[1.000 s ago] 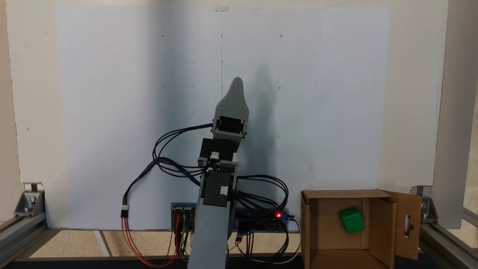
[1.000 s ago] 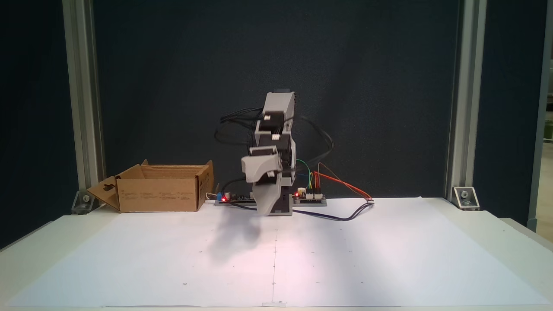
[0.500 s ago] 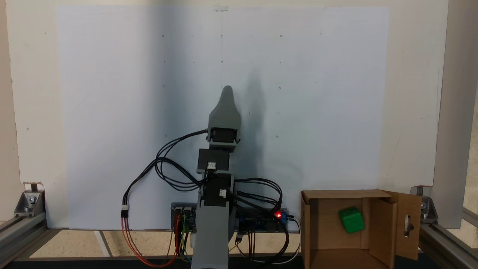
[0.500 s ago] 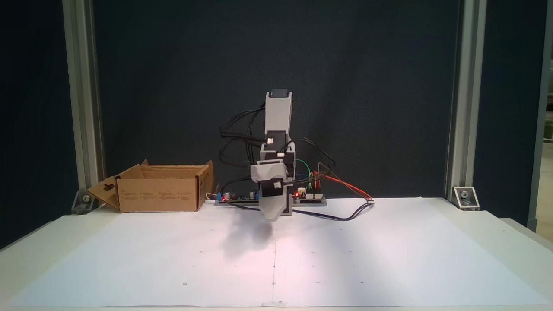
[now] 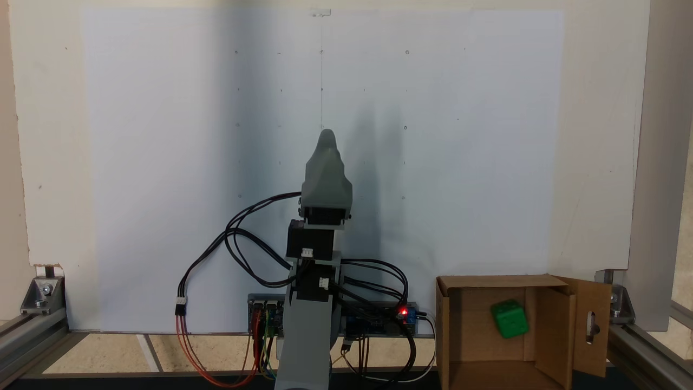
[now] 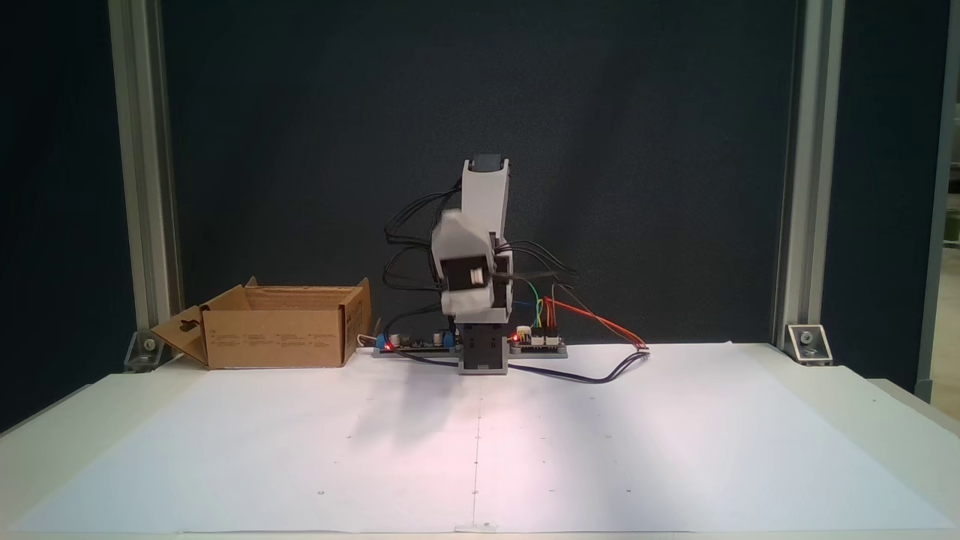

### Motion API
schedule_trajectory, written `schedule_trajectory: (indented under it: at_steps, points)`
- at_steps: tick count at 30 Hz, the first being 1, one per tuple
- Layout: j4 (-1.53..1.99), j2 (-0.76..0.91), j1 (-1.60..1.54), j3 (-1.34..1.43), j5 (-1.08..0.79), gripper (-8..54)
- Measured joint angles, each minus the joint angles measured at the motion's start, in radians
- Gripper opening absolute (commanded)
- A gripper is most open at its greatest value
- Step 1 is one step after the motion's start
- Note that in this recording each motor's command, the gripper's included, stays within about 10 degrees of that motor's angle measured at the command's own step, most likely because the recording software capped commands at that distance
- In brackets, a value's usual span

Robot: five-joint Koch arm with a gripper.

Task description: Grasp a green dice and put it in the bin.

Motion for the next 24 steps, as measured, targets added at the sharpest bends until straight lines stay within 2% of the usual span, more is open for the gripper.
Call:
schedule_trajectory:
  at_steps: [24]
  points:
    - [-0.072, 0.000, 0.002, 0.002, -0.002, 45.1]
